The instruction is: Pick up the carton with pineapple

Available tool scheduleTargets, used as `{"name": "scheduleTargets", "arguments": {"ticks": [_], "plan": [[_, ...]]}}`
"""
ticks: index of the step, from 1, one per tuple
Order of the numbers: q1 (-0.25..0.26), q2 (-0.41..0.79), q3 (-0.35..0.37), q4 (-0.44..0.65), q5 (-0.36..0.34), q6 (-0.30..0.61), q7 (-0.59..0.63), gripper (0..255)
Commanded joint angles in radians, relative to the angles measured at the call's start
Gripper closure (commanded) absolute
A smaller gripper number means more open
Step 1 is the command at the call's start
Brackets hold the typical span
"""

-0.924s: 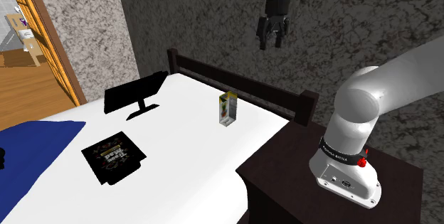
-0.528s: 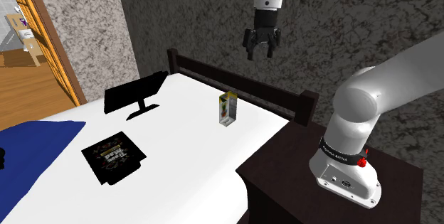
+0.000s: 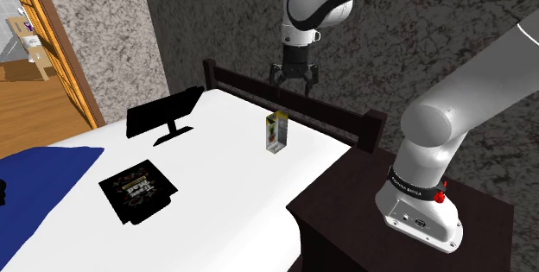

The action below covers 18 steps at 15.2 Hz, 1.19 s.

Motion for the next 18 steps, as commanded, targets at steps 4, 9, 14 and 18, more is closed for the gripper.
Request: {"name": "scheduleTargets", "arguments": {"ticks": [4, 9, 14, 18], "plan": [[-0.077, 0.194, 0.118, 0.034, -0.031, 0.168, 0.320, 0], [-0.141, 0.380, 0.186, 0.084, -0.127, 0.291, 0.595, 0], [-0.145, 0.436, 0.192, 0.060, -0.159, 0.366, 0.619, 0], [-0.146, 0.455, 0.194, 0.054, -0.171, 0.389, 0.629, 0]]}}
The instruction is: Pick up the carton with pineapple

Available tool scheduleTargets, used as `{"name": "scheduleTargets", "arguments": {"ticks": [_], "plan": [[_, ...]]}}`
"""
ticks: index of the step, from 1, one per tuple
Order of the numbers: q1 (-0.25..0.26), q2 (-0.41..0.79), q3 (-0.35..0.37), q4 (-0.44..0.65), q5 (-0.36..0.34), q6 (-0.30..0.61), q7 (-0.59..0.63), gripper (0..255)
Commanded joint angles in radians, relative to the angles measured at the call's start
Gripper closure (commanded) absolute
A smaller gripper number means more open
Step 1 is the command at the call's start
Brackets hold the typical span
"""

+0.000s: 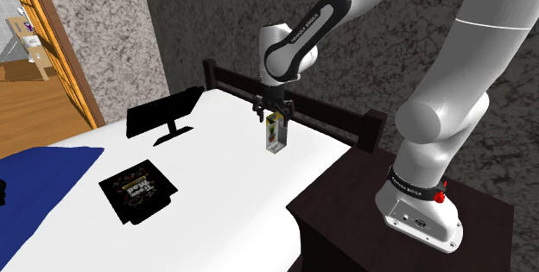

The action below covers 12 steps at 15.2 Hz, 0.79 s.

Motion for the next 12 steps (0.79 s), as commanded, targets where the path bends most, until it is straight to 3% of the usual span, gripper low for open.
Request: {"name": "scheduleTargets", "arguments": {"ticks": [1, 12], "plan": [[0.000, 0.004, 0.000, 0.000, -0.003, 0.004, 0.002, 255], [0.001, -0.021, -0.001, 0.008, 0.013, -0.027, -0.010, 255]]}}
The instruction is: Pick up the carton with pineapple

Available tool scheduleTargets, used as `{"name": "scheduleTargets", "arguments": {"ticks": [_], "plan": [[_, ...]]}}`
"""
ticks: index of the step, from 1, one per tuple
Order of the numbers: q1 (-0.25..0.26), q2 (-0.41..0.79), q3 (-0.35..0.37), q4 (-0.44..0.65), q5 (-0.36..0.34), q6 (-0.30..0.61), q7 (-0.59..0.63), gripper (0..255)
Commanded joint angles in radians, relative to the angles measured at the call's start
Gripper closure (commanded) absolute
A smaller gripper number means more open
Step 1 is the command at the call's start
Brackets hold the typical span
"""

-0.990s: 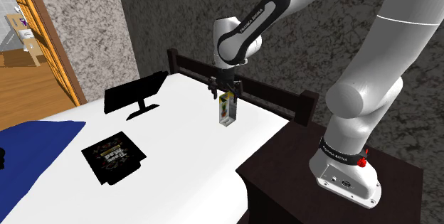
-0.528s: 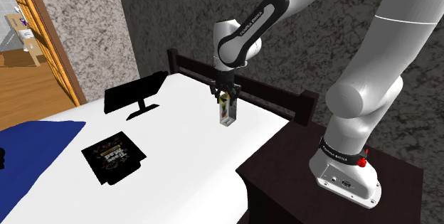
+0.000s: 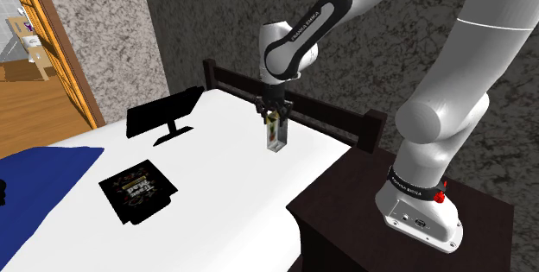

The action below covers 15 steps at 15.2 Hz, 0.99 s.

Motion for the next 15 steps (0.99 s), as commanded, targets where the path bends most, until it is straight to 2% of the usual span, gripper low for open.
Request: {"name": "scheduleTargets", "arguments": {"ticks": [1, 13, 15], "plan": [[0.002, -0.019, -0.001, 0.010, 0.011, -0.027, -0.007, 255], [0.012, -0.136, -0.022, 0.080, 0.065, -0.205, -0.051, 255], [0.012, -0.138, -0.022, 0.081, 0.066, -0.207, -0.051, 255]]}}
